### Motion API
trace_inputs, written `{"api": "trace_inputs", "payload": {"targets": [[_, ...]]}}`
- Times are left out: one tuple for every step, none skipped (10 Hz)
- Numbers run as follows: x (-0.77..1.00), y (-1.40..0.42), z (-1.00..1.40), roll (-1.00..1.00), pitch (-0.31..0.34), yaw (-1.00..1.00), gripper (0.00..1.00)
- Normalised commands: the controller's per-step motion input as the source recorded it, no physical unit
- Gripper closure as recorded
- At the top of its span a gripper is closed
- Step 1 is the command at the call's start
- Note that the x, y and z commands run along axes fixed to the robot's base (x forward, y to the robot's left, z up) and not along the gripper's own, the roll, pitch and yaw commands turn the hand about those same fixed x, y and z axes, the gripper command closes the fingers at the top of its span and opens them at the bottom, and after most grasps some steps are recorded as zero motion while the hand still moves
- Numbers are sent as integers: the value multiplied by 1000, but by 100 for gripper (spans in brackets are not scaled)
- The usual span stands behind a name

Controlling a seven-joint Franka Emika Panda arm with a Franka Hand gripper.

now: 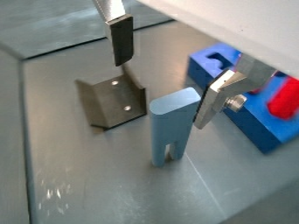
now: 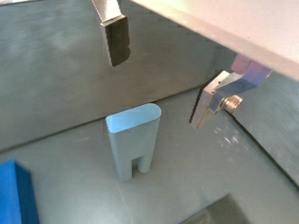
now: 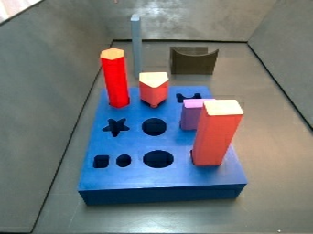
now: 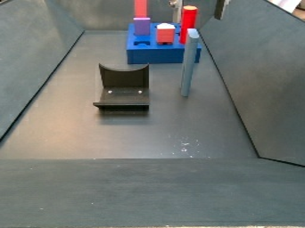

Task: Pick up the square-circle object. Move up. Place the square-circle object on the fixture. Regrasp the square-circle object. Rotate the square-circle object. Move to above the board. Insert the square-circle object.
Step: Rotate the square-circle object.

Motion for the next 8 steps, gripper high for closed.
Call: {"api": "trace_inputs", "payload": {"targets": [[9, -2, -3, -11, 6, 1000, 0], [9, -3, -3, -11, 6, 1000, 0], [9, -2, -2, -11, 6, 1000, 0], [9, -3, -2, -12, 6, 1000, 0], [9, -3, -2, -12, 6, 1000, 0], [9, -2, -2, -12, 6, 1000, 0], [10, -3, -2, -13, 7, 1000, 0], [10, -3, -2, -13, 7, 1000, 0]]}}
